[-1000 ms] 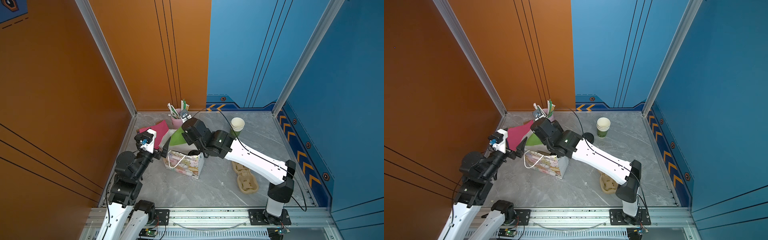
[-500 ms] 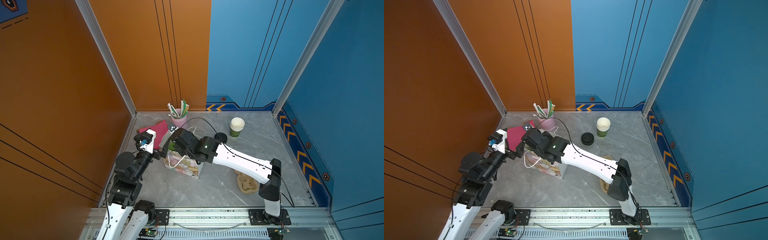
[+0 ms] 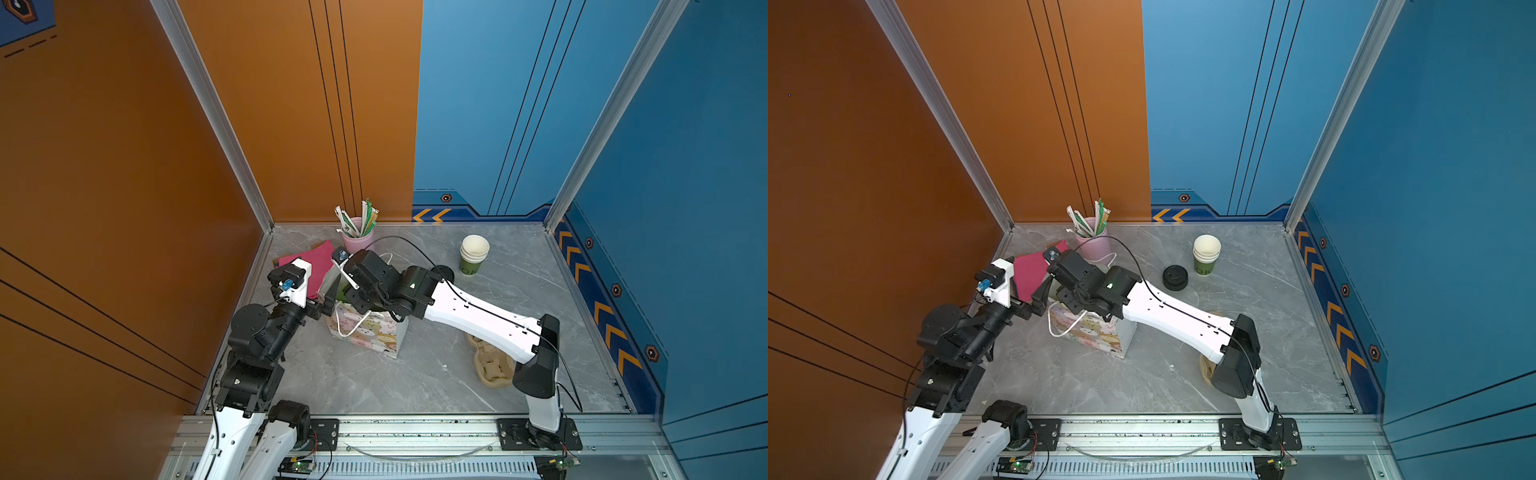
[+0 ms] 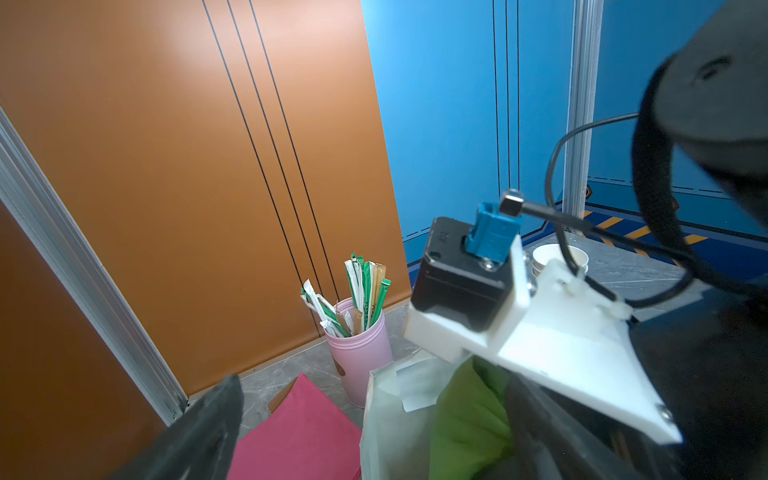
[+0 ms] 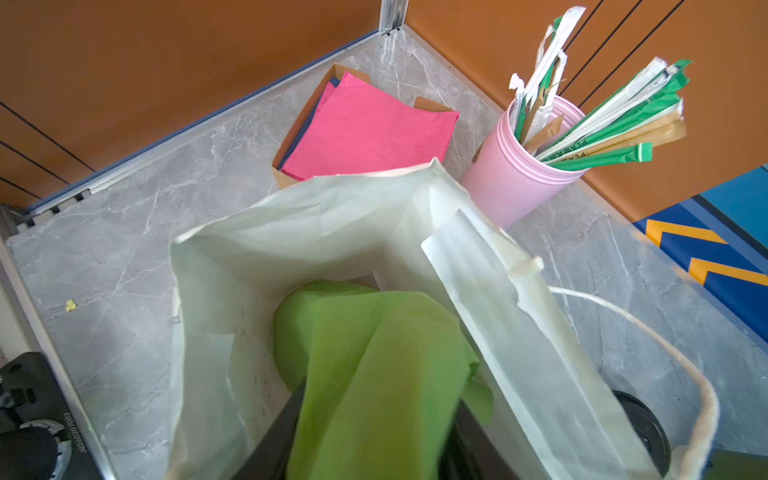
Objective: Pack the takeout coffee
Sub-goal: 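Release the napkin inside the bag and raise both grippers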
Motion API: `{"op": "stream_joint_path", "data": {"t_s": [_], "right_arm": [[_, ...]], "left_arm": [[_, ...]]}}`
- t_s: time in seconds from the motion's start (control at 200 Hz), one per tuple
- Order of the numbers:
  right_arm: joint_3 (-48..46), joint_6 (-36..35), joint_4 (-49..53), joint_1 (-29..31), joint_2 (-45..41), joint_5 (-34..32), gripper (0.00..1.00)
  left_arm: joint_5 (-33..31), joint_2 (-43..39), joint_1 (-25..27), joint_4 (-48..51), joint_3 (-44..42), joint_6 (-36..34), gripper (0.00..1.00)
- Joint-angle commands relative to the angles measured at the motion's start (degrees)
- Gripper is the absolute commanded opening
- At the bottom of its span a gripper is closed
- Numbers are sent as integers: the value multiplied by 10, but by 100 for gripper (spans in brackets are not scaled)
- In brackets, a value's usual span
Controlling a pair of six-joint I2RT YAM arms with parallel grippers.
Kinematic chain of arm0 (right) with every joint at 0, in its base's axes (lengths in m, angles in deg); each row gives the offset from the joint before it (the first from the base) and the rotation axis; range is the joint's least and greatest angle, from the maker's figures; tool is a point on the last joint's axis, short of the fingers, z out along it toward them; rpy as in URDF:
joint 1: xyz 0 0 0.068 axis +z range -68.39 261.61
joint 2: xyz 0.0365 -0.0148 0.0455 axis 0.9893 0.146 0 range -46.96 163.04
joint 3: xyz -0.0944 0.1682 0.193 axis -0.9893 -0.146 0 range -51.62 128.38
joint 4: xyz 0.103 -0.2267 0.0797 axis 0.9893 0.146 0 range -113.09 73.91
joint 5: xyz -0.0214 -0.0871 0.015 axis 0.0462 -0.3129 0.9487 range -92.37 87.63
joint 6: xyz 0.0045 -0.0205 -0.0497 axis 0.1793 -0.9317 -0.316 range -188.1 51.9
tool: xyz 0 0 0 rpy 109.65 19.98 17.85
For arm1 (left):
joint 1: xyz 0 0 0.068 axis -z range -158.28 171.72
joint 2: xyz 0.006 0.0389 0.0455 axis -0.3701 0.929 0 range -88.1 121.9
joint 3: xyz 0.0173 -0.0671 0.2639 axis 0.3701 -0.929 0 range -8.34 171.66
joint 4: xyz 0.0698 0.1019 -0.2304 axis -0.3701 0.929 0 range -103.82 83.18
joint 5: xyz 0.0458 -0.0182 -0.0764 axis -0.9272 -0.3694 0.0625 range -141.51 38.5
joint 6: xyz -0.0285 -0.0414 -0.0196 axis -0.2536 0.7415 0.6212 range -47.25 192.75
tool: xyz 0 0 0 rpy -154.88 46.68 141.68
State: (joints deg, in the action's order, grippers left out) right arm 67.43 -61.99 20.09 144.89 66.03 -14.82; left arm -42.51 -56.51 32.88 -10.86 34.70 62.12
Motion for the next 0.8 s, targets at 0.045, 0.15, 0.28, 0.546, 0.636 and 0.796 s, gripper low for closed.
{"op": "stream_joint_path", "data": {"t_s": [0.045,0.15,0.28,0.546,0.636,0.796], "right_arm": [[26,6,19,-10,-38,45,56],[27,9,19,-17,-60,58,62],[23,9,18,-23,-87,60,67],[-14,-1,-3,-39,-141,53,74],[-48,-1,-25,-44,-170,50,77],[-116,1,-59,-59,-226,49,83]], "left_arm": [[-7,-4,-6,-13,-9,7,98],[-7,-3,-6,-15,-9,7,98],[-7,-3,-6,-16,-9,9,98],[-35,26,-8,51,38,38,98],[-32,63,-9,132,99,53,98],[-19,136,-9,242,206,79,81]]}}
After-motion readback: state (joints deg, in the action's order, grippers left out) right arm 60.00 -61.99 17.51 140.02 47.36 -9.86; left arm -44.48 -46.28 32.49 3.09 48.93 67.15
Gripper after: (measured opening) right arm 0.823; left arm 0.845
